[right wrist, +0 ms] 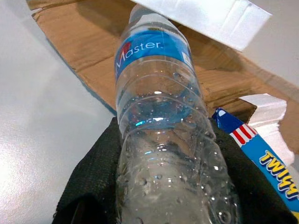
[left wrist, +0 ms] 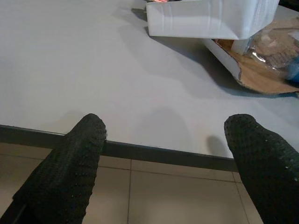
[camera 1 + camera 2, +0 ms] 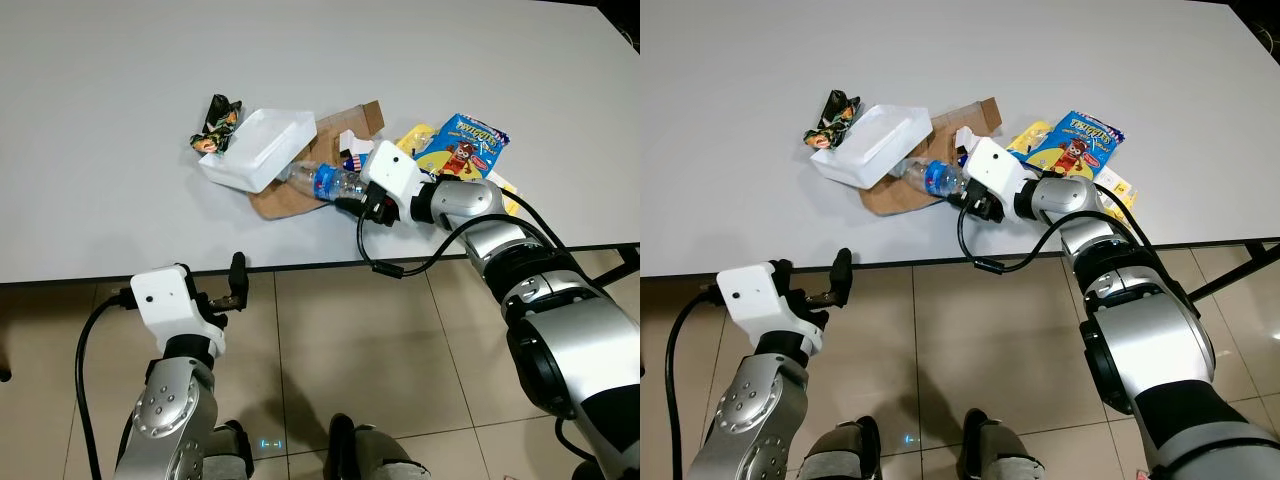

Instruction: Picking trash to rubbish bin

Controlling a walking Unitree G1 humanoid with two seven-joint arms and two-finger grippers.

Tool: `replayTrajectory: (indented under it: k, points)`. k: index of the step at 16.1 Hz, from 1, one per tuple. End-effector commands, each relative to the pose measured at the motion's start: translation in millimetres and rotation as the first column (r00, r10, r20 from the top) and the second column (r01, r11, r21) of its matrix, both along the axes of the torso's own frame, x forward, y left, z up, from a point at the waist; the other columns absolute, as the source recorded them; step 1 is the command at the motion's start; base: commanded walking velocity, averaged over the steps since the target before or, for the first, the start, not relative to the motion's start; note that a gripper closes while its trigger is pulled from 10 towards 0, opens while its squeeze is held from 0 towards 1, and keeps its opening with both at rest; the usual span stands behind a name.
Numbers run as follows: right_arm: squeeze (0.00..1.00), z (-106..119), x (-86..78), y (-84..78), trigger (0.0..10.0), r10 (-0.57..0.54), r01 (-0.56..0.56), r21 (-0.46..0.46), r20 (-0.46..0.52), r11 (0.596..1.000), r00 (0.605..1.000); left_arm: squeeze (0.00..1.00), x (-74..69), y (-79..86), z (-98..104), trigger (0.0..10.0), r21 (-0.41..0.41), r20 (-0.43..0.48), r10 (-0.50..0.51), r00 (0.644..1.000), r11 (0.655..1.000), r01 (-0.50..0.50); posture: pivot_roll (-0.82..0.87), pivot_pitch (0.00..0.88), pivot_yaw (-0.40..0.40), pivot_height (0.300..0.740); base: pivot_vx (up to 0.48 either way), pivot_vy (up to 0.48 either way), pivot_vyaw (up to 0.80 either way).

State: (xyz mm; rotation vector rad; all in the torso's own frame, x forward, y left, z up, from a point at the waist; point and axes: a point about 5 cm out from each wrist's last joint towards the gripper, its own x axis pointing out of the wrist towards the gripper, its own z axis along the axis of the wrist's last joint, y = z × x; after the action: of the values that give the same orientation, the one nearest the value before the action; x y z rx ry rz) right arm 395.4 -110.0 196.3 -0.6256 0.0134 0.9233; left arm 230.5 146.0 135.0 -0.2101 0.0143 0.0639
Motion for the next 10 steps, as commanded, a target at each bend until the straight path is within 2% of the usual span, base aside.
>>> replayTrajectory:
  k: [1,5,7,10]
  points:
    - [0.0,11.6,5.0,-9.9,10.0,-0.06,0.059,0.019,0.037,0.998,0.998,0.0,-0.6,-9.5,-19.0,10.0,-0.047,-0.099,-0.011,0.995,0.999,0.006,0.01,0.216,-0.14,0.74,0.0,0.0,0.0]
    - [0.0,27.9,11.1,-22.5,10.0,-0.184,0.17,0.129,0.103,0.977,0.977,0.0,9.7,-10.0,-15.9,10.0,-0.037,-0.075,-0.019,0.997,0.999,0.016,-0.01,0.186,-0.126,0.74,0.0,0.0,0.0]
    - [0.0,35.2,13.9,-33.9,10.0,-0.273,0.246,0.198,0.123,0.949,0.954,0.0,18.9,-10.1,-12.4,10.0,-0.024,-0.051,-0.026,0.998,0.999,0.025,-0.02,0.153,-0.116,0.74,0.0,0.0,0.0]
    - [0.0,39.7,15.7,-42.1,10.0,-0.353,0.309,0.277,0.127,0.91,0.927,0.0,28.6,-10.6,-9.1,10.0,-0.018,-0.027,-0.036,0.999,0.999,0.036,-0.02,0.12,-0.106,0.74,0.0,0.0,0.0]
